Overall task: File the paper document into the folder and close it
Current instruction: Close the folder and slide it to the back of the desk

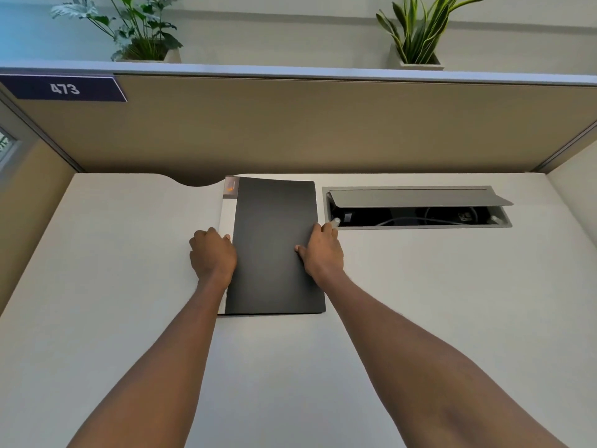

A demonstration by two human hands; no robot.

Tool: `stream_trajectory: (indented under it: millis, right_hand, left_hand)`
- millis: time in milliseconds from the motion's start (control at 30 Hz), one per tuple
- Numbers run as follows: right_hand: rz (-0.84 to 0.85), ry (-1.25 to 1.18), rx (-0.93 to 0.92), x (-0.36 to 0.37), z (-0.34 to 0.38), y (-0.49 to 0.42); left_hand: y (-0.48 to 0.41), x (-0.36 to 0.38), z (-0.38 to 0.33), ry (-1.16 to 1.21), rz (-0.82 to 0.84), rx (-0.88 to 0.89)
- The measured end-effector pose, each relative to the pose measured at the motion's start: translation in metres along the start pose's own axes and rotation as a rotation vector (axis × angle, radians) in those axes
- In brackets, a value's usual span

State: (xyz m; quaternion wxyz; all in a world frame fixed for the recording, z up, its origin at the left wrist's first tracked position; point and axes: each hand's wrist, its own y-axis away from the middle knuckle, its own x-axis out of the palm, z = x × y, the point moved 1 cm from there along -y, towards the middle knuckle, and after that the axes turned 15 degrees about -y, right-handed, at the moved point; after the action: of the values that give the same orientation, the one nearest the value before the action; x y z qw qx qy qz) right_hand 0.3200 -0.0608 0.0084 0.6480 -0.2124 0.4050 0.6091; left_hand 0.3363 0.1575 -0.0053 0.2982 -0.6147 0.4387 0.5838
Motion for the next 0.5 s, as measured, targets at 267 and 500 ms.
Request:
stream_trajectory:
  millis: [267, 500]
  right_hand:
    - [0.034, 0.164, -0.14, 0.006, -0.014, 0.051]
    - [0.135, 0.23, -0.167, 0.002, -0.051, 0.116]
  left_hand:
    - [0.054, 0.016, 0.022, -0.082, -0.011, 0.123]
    - [0.12, 0.024, 0.033, -0.226, -0.102, 0.273]
